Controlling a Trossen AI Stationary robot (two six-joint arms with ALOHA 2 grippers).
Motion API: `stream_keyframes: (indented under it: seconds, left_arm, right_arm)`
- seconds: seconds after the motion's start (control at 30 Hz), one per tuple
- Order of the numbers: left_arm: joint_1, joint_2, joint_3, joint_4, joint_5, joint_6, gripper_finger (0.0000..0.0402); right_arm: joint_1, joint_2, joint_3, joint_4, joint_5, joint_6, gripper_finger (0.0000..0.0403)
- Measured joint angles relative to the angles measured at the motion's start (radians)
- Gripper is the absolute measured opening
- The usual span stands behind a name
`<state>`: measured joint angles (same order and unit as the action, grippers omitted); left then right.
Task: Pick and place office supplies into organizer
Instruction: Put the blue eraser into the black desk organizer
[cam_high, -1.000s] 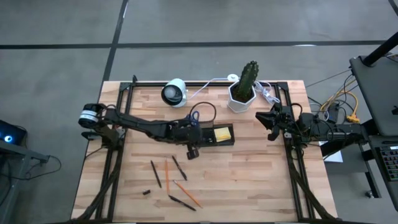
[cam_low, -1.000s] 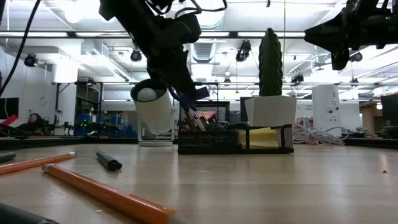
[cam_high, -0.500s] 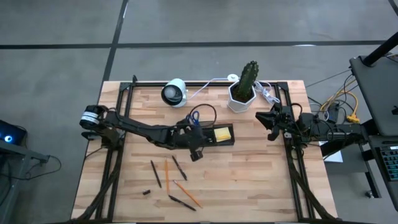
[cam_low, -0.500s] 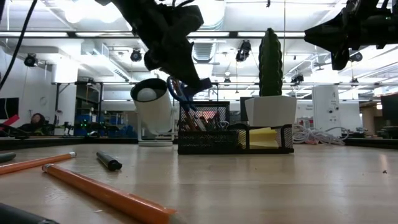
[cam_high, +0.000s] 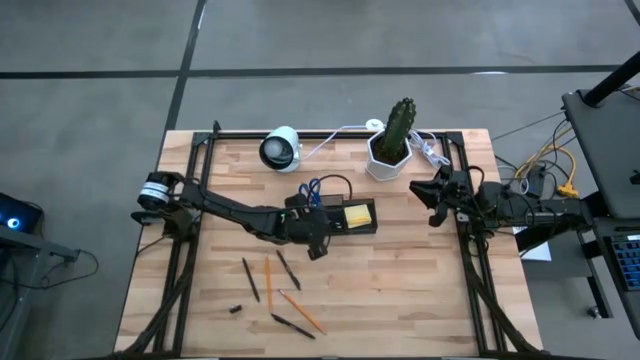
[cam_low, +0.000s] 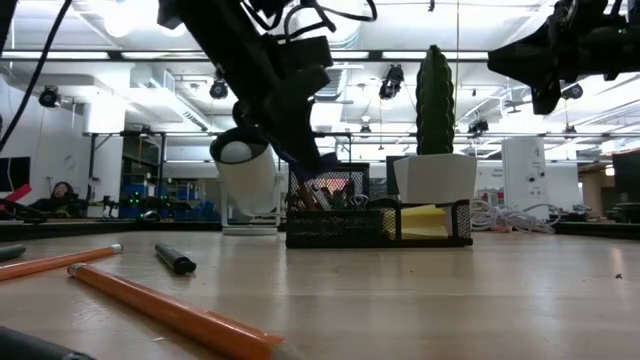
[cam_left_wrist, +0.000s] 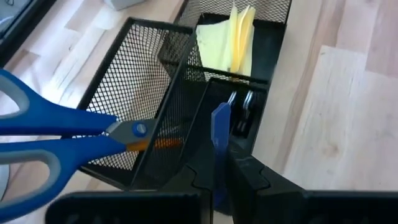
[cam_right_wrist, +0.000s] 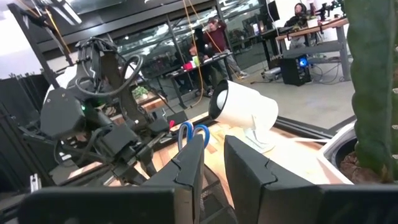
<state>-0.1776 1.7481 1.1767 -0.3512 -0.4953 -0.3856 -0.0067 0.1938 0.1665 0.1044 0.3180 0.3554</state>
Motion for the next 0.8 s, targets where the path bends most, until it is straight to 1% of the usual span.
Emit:
stream_keyframes:
  seconds: [0.17,0.53,0.8]
  left_arm:
    - [0.000,0.001,-0.012,0.001,0.017,0.008,0.0002]
    - [0.000,0.074,-0.015,0.032,0.023,0.006,0.0002]
    - [0.000,0.090,-0.015,0.030,0.027,0.013,0.0002]
  right_arm:
    - [0.000,0.000,-0.001,-0.001,0.002,0.000,0.0054]
    - [0.000,0.000,-0.003,-0.003,0.010,-0.011,0.0054]
    - [0.000,0.005,-0.003,-0.003,0.010,-0.011,0.0054]
